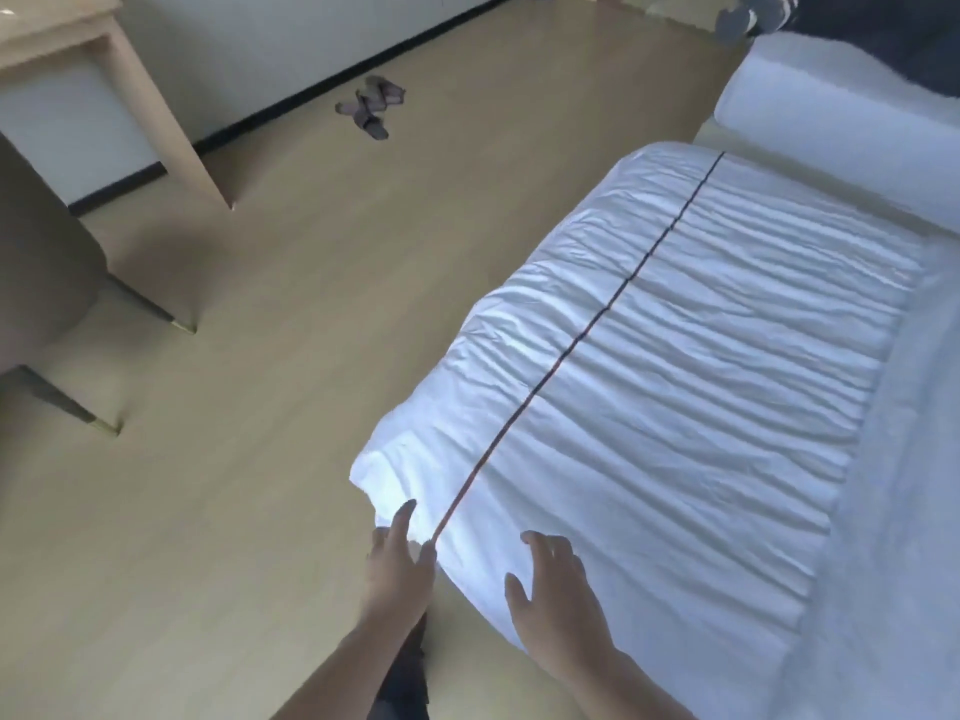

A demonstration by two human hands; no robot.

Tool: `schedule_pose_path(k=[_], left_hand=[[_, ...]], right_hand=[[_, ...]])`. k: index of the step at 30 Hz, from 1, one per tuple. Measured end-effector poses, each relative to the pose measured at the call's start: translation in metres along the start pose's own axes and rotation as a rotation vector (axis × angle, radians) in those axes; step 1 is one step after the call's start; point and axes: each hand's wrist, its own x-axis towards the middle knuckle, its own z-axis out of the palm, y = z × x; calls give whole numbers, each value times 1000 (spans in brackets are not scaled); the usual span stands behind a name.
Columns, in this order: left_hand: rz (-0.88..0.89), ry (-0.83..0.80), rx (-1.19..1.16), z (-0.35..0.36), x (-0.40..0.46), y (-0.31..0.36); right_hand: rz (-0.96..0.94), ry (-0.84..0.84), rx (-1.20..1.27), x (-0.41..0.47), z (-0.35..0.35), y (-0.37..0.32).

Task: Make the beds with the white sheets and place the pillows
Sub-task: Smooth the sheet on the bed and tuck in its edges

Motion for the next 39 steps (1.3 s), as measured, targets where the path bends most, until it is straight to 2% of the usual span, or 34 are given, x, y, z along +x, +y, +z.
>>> schedule_pose_path(k=[4,7,11,13,15,19,21,25,28,30,32,35,39], left_hand=[[-377,33,-408,-36,105,-43],[-463,41,-610,-46,167,-77],[-496,-24,-712,-36,231,-117],[-514,-71,-748,-29,250,-129],[-496,-93,-731,-22,265,-138],[-501,-121,-656,-10,287,-153],[-530,-115,-638,-5,292,-161],[-726,-105,-737,0,295,-176],[-744,-98,-677,-2,296,-187],[-728,-97,-633,-3,296,-197],[-682,-85,-554,-6,294,-203],[-603,-31,-491,-19,293,-201],[-468,30,-538,-48,308,-185]], right_hand=[[-21,-55,-18,85,61,-57],[-155,17,-208,153,101,-94],[-326,95,-421,242,136,-135],[-413,82,-514,278,150,-149],[-447,-3,-627,305,163,-159],[-375,-264,-886,345,189,-170],[-379,-305,-974,360,202,-175],[-326,-424,-987,383,235,-185],[-285,-575,-1107,389,249,-186],[-340,-547,-1197,392,250,-184],[-372,-442,-1151,393,246,-188],[-416,-379,-1000,389,240,-191],[-595,-227,-654,372,214,-181]])
